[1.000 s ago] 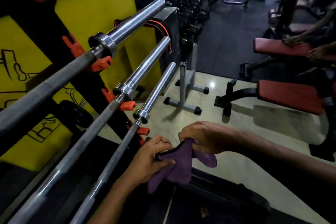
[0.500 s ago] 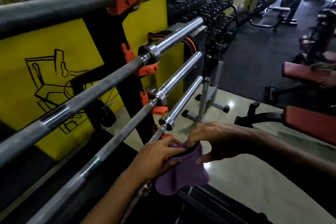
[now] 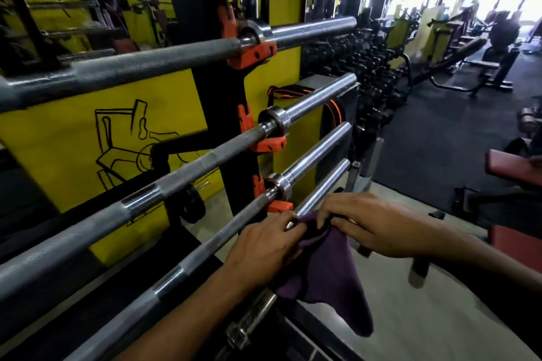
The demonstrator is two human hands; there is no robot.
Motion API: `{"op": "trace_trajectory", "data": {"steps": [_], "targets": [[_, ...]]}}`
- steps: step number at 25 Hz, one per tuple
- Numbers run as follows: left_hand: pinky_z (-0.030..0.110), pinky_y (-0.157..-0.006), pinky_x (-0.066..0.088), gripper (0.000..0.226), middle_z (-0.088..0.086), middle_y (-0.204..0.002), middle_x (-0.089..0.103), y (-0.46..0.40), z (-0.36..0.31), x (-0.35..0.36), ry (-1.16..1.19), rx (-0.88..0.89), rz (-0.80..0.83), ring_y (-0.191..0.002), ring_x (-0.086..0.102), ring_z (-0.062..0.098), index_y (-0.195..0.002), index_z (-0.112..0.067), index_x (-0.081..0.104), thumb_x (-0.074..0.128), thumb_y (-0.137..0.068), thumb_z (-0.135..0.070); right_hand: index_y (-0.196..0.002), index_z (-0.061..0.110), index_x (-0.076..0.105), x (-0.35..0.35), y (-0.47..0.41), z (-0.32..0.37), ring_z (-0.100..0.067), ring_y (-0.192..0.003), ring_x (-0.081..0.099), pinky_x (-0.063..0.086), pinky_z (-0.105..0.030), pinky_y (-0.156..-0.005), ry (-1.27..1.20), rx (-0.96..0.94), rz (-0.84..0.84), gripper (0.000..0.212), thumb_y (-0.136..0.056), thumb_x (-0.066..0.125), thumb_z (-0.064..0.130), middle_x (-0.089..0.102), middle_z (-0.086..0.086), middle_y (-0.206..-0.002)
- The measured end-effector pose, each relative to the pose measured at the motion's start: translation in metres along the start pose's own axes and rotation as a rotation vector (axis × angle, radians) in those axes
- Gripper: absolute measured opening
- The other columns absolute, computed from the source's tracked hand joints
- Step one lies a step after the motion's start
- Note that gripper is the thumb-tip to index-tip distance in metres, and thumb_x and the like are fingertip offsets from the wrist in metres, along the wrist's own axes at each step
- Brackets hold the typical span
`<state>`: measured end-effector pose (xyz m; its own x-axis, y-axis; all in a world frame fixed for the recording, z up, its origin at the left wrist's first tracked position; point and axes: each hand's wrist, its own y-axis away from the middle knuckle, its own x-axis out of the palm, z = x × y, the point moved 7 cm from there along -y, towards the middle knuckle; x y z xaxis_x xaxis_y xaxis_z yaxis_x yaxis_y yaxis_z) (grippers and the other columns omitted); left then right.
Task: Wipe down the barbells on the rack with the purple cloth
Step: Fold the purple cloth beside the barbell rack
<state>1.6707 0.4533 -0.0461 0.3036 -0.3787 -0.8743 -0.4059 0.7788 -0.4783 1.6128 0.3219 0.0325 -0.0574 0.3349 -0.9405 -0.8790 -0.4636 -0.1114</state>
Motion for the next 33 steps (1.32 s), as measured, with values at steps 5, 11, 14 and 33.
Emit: {"op": "trace_trajectory", "data": {"steps": [5, 11, 14, 33], "targets": [[0.037, -0.067, 0.054, 0.055, 0.006, -0.125, 0.053, -0.028, -0.016, -0.018, -0.058, 0.241, 0.004, -0.097, 0.059, 0.021, -0.137, -0.026, 0.04, 0.062, -0.09, -0.045, -0.081, 0.024, 0.054, -0.04, -0.012, 0.009, -0.011, -0.084, 0.054, 0.042, -0.019, -0.073, -0.027, 0.012, -0.037, 0.022, -0.086, 0.053, 0.002, 0.056, 0.009, -0.093], [0.026, -0.047, 0.039, 0.038, 0.0, -0.105, 0.049, -0.059, 0.01, -0.052, -0.12, 0.088, -0.015, -0.078, 0.058, 0.016, -0.1, -0.022, 0.055, 0.06, -0.085, -0.057, -0.077, 0.019, 0.055, -0.071, -0.019, 0.001, -0.014, -0.08, 0.052, 0.039, -0.017, -0.07, 0.087, 0.056, -0.077, 0.016, -0.088, 0.051, 0.008, 0.054, 0.006, -0.087], [0.025, -0.052, 0.042, 0.045, -0.009, -0.103, 0.048, -0.062, 0.022, -0.067, -0.041, 0.156, 0.049, -0.08, 0.051, 0.008, -0.096, -0.028, 0.058, 0.049, -0.088, -0.071, -0.077, 0.015, 0.058, -0.079, -0.015, -0.004, -0.015, -0.072, 0.053, 0.041, -0.018, -0.063, 0.115, 0.106, -0.087, 0.012, -0.085, 0.052, 0.007, 0.057, 0.006, -0.075], [0.035, -0.058, 0.049, 0.018, -0.015, -0.076, 0.063, -0.054, 0.082, -0.091, 0.5, -0.025, 0.178, -0.071, 0.062, 0.008, -0.073, -0.045, 0.065, 0.073, -0.079, -0.06, -0.081, 0.024, 0.066, -0.055, 0.006, -0.039, -0.021, -0.072, 0.061, 0.052, -0.035, -0.069, -0.292, 0.205, -0.216, 0.014, -0.088, 0.077, 0.028, 0.065, 0.003, -0.079]]}}
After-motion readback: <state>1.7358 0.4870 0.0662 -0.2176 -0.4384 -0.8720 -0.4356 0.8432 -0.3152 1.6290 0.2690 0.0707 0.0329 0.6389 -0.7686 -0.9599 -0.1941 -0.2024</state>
